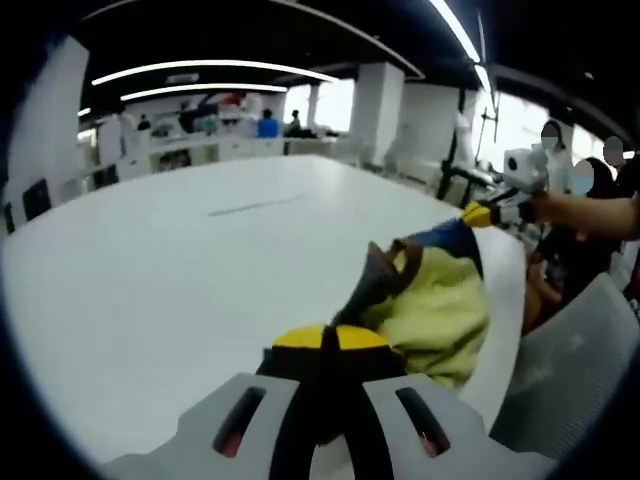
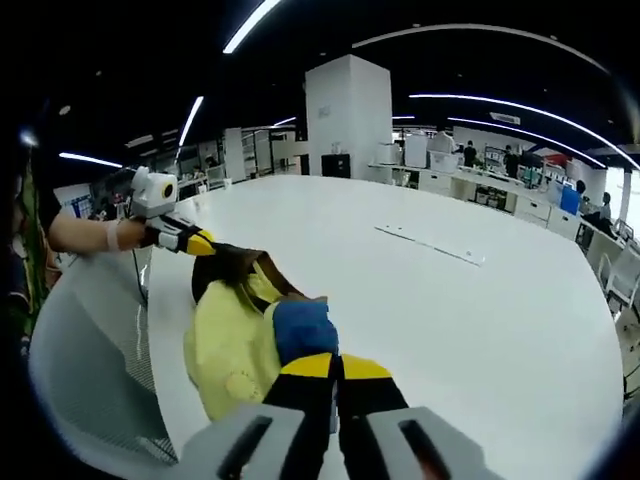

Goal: Fold the garment on the visible template until the final outline fits inside the template.

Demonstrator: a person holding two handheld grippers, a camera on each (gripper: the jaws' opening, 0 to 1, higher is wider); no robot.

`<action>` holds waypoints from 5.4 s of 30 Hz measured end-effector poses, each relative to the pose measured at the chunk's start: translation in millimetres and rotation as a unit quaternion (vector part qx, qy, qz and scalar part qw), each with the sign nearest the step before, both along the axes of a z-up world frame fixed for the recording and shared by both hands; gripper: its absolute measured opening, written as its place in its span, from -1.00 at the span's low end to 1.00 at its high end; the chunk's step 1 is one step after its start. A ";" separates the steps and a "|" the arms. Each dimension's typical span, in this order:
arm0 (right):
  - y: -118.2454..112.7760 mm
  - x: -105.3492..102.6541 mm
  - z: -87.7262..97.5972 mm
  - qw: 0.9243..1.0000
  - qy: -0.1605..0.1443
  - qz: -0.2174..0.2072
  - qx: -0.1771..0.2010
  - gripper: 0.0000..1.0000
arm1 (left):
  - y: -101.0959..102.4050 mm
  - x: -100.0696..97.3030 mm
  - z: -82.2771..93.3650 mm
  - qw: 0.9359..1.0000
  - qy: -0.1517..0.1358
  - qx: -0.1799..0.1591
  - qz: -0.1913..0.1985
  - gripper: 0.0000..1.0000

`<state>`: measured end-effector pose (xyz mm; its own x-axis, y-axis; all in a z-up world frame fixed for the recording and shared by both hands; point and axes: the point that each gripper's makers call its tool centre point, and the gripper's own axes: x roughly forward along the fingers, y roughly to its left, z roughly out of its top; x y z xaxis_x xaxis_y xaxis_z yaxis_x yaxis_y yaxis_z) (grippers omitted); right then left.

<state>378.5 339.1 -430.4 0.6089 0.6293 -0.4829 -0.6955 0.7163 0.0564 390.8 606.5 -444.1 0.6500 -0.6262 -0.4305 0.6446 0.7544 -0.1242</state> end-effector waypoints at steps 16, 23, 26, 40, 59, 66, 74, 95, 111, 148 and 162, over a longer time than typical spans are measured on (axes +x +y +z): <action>3.1 6.7 73.1 0.997 -0.062 -0.021 0.042 -1.00 | 20.9 25.9 67.6 0.997 -0.058 -0.039 0.033 -1.00; 4.1 11.4 125.3 0.991 -0.115 -0.018 0.061 -1.00 | 33.4 35.1 113.0 0.992 -0.105 -0.051 0.045 -1.00; 6.7 11.9 138.5 0.990 -0.125 -0.013 0.070 -1.00 | 37.9 39.3 125.6 0.990 -0.116 -0.059 0.048 -1.00; 16.1 69.3 176.8 0.983 -0.160 -0.006 0.087 -1.00 | 39.6 88.0 171.3 0.985 -0.158 -0.058 0.036 -1.00; 3.0 189.9 127.8 0.990 -0.120 -0.029 0.067 -1.00 | 28.2 203.1 119.9 0.993 -0.115 -0.026 0.021 -1.00; 13.6 229.8 27.4 0.998 -0.026 -0.039 0.037 -1.00 | 37.1 234.7 22.3 0.999 -0.024 0.005 0.046 -1.00; 20.2 252.3 -47.7 0.997 0.041 -0.062 0.009 -1.00 | 30.4 250.9 -47.8 0.998 0.032 0.039 0.049 -1.00; -2.5 298.9 -96.5 0.990 0.070 -0.116 -0.026 -1.00 | 23.9 306.6 -84.0 0.993 0.057 0.054 0.082 -1.00; -4.4 305.6 -98.9 0.990 0.063 -0.124 -0.027 -0.98 | 24.0 312.3 -81.4 0.993 0.026 0.094 0.064 -0.62; 20.1 219.9 -46.2 0.996 0.024 -0.084 -0.003 0.98 | -1.6 211.6 -14.1 0.999 0.022 0.024 0.008 0.98; 23.2 167.9 -40.9 0.997 0.021 -0.069 -0.005 0.95 | 32.8 153.0 -1.9 0.999 0.017 -0.002 0.040 0.97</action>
<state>546.4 362.3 -471.3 0.6679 0.5358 -0.5166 -0.5877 0.8055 0.0756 543.7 639.3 -446.0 0.6830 -0.5745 -0.4510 0.5772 0.8029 -0.1487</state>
